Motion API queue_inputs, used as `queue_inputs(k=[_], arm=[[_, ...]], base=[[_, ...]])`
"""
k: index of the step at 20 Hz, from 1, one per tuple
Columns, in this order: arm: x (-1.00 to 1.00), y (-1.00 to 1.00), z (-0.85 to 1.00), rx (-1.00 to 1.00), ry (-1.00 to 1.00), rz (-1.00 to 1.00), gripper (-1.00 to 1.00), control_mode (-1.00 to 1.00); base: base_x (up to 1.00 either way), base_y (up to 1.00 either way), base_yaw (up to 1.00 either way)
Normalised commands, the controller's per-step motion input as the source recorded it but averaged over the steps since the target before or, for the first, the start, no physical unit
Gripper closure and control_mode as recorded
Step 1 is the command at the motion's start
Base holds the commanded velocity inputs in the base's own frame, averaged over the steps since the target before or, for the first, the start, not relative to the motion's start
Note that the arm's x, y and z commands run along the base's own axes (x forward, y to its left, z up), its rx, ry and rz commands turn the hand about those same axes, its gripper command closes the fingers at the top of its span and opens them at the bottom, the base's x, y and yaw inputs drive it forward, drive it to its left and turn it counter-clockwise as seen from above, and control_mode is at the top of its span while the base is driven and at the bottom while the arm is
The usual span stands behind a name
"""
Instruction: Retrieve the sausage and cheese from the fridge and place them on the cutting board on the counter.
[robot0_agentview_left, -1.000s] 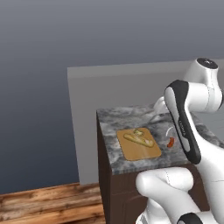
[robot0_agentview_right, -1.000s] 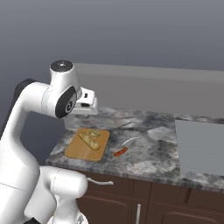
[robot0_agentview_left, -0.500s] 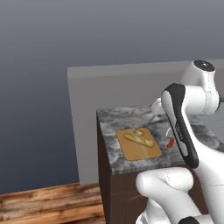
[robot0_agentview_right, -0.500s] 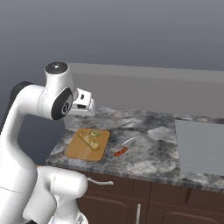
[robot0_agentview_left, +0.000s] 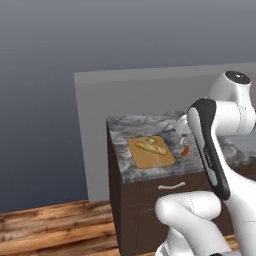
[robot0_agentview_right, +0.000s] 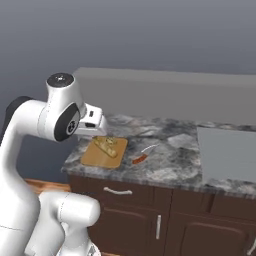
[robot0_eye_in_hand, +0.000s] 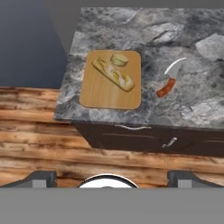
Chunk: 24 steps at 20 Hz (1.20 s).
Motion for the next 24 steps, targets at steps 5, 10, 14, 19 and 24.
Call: queue_inputs(k=[5,10,14,19,24], arm=[[0.0,0.0,0.0,0.0,0.0,0.0,-1.0,1.0],[0.0,0.0,0.0,0.0,0.0,0.0,-1.0,1.0],[0.0,0.0,0.0,0.0,0.0,0.0,-1.0,1.0],[0.0,0.0,0.0,0.0,0.0,0.0,-1.0,1.0],[0.0,0.0,0.0,0.0,0.0,0.0,-1.0,1.0]], base=[[-0.94,-0.14,-0.03],[-0.97,-0.04,0.21],[-0.62,-0.09,0.78],[-0.09,-0.01,1.0],[-0.08,0.0,1.0]])
